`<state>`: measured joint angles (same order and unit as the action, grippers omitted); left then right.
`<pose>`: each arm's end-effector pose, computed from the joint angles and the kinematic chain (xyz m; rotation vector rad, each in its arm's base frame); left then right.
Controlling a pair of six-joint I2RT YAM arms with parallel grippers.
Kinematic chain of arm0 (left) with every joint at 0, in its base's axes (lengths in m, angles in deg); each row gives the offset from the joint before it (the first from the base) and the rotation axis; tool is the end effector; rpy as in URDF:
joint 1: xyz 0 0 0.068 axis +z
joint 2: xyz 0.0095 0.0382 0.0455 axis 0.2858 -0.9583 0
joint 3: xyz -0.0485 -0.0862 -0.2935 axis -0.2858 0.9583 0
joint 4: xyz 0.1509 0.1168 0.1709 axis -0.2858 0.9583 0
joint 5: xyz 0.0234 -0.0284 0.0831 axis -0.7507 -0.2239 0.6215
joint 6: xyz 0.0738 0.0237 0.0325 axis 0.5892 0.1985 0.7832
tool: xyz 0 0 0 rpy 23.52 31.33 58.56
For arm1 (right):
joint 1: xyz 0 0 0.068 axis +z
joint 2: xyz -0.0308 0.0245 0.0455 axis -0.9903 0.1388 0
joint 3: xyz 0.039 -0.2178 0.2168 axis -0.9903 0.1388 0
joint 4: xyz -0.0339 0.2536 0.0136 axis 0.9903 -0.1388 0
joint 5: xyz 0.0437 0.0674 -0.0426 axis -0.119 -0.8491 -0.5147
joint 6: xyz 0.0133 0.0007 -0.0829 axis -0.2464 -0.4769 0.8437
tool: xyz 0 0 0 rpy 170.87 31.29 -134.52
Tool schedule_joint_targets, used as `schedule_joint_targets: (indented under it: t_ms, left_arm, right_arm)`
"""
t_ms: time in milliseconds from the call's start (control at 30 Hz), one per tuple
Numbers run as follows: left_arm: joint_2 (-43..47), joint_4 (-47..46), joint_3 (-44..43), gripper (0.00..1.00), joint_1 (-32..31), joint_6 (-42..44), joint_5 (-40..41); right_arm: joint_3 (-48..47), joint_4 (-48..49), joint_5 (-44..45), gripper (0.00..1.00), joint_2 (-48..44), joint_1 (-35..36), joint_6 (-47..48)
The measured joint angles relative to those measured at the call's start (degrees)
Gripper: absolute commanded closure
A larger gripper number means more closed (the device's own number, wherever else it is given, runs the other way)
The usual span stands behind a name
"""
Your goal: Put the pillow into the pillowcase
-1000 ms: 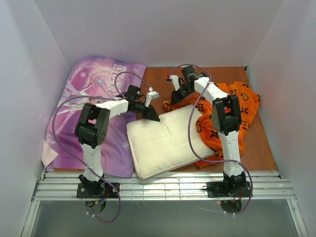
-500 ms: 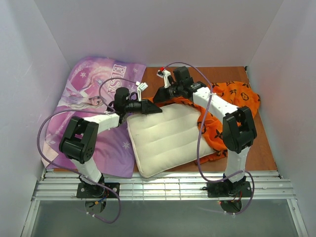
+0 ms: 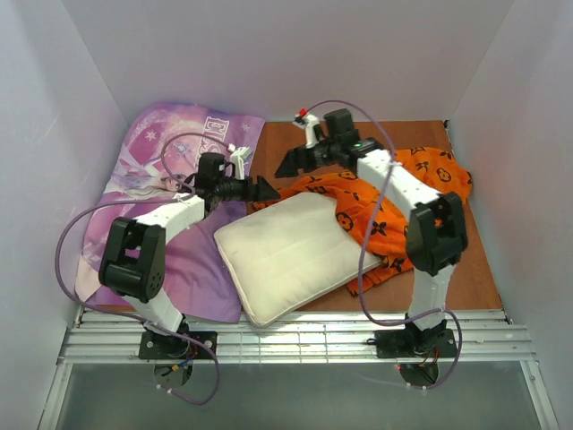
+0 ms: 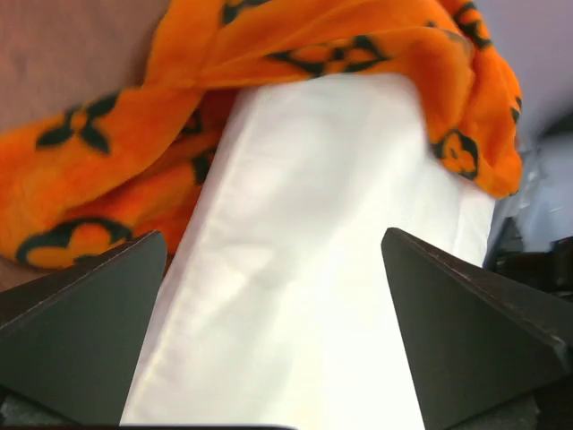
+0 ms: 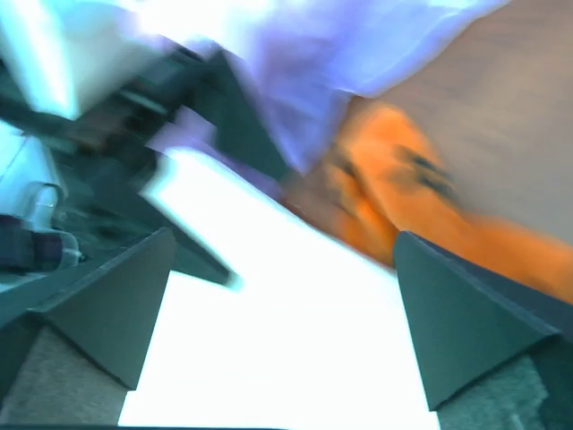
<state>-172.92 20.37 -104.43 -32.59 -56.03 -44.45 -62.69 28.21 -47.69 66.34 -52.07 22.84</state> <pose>0.3517 -0.1531 0.2332 0.3351 2.2447 -1.1873 0.4024 0.2834 0.3161 -0.7984 2.0856 1.0832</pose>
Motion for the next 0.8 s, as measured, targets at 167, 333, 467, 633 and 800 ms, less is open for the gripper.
schedule_joint_targets:
  t_ms: [167,333,467,633,800]
  left_arm:
    - [14.9,10.9,-2.0,0.02,-13.7,21.0,15.1]
    - [20.4,12.3,2.2,0.02,-36.3,30.6,30.8]
    - [12.1,13.2,4.3,0.02,-47.5,34.9,43.8]
    - [1.5,10.1,3.4,0.02,-54.6,36.8,57.1]
    - [-4.1,8.8,-1.0,0.02,-55.1,34.1,60.8]
  right_arm:
    - [15.5,-6.4,6.9,0.05,-23.5,-11.1,12.2]
    - [29.4,-13.1,11.5,0.08,-40.9,-21.5,19.4]
    - [37.0,-20.4,15.6,0.08,-42.4,-30.9,22.9]
    - [40.3,-29.8,21.5,0.09,-42.6,-36.0,28.0]
    - [40.2,-34.2,25.5,0.10,-45.0,-36.9,33.9]
